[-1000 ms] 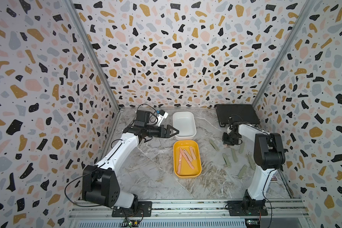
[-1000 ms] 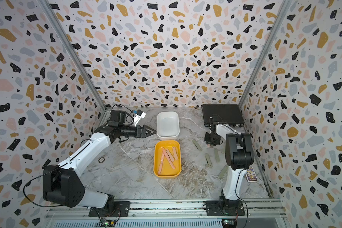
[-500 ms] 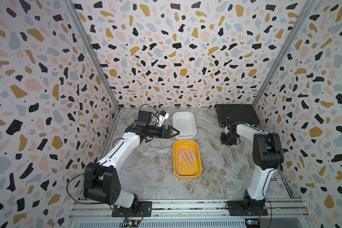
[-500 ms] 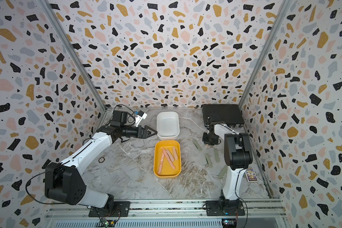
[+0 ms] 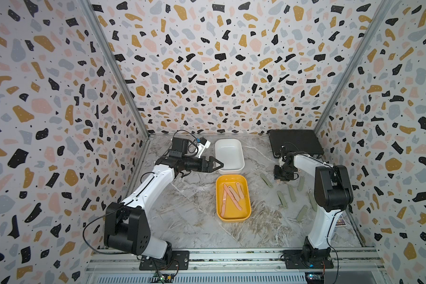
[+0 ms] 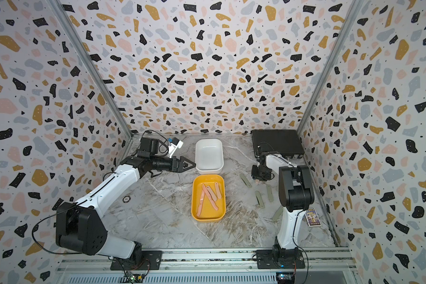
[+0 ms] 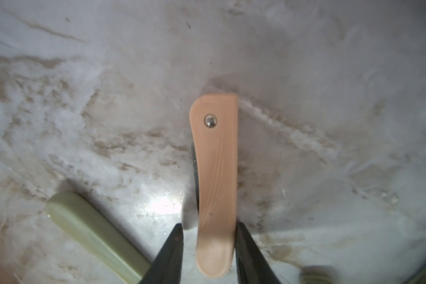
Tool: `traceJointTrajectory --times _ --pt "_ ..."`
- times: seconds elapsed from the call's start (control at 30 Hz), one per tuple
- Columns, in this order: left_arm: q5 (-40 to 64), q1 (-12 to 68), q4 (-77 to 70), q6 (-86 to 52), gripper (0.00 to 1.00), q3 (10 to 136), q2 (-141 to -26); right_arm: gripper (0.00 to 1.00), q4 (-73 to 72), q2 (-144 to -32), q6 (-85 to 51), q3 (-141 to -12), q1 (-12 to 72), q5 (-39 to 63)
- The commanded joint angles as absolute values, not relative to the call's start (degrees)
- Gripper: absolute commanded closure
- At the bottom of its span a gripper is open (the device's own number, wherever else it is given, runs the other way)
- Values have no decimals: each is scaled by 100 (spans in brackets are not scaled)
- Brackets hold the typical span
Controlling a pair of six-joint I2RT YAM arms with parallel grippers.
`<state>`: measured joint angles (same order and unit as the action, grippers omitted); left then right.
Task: Place the fruit knives into the storage box by color
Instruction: Pick up the fruit knife from the center of the board.
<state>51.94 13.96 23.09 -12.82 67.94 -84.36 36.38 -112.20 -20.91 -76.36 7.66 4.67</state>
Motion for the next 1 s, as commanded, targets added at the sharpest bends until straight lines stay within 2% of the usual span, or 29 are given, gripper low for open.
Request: traceJointTrajectory --times 0.0,0.37,0.57,0.97 --pt "5195 1411 2268 -1177 1 6789 -8471 63 4137 -11540 -2032 -7540 812 296" --pt "5173 1415 2277 -1171 1 6810 -8493 67 4369 -11641 -1932 -7625 879 -9" --pt "5168 1410 2285 -1159 1 6811 -8486 73 4371 -11655 -1917 -7632 891 -9" --pt "5072 1414 2427 -1088 1 6928 -8478 77 4528 -11034 -1936 -7715 962 193"
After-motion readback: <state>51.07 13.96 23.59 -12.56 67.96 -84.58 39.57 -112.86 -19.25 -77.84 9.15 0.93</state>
